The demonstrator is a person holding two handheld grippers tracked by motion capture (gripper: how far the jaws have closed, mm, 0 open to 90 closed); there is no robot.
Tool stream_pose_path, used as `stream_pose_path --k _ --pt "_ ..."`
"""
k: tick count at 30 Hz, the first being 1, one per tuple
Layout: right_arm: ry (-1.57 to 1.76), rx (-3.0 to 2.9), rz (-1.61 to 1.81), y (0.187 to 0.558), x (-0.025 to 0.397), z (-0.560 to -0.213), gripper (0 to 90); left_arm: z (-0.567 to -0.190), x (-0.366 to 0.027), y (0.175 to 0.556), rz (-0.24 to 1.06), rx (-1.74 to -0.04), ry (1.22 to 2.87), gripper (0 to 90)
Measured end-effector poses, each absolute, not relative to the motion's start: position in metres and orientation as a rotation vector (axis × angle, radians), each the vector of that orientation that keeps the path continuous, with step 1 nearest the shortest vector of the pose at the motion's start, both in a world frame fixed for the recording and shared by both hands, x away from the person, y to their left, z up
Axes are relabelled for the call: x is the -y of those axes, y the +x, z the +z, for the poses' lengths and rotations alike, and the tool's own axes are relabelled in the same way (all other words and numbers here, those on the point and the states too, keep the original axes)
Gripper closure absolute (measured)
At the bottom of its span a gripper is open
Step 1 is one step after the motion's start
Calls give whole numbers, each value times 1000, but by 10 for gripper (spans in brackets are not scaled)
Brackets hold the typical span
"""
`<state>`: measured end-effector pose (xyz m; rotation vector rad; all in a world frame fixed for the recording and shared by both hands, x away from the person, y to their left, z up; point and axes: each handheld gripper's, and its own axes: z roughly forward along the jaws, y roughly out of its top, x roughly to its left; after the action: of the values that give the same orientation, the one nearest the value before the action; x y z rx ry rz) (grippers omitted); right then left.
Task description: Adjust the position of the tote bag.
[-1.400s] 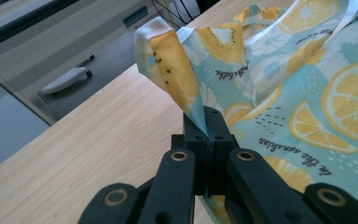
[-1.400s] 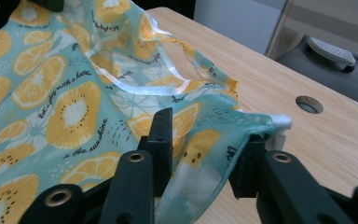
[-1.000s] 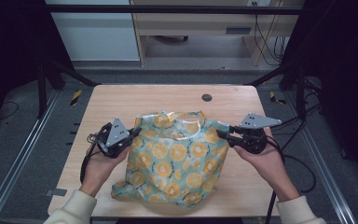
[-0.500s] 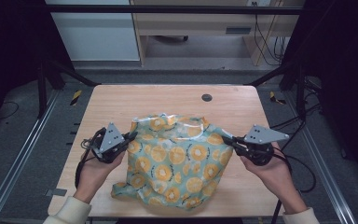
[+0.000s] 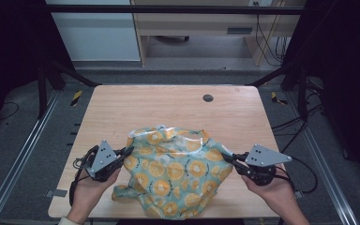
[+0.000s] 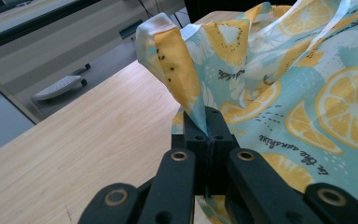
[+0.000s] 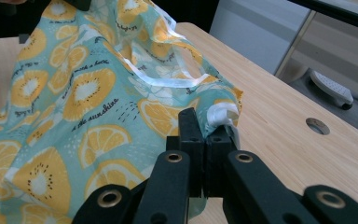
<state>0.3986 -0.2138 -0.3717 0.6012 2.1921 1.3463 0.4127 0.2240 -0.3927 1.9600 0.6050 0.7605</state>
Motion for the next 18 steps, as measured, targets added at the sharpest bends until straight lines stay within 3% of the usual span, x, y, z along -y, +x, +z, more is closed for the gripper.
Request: stream_pose_path --k 18 --pt "562 -2248 1370 368 217 -390 894 -413 -233 371 671 -586 1952 900"
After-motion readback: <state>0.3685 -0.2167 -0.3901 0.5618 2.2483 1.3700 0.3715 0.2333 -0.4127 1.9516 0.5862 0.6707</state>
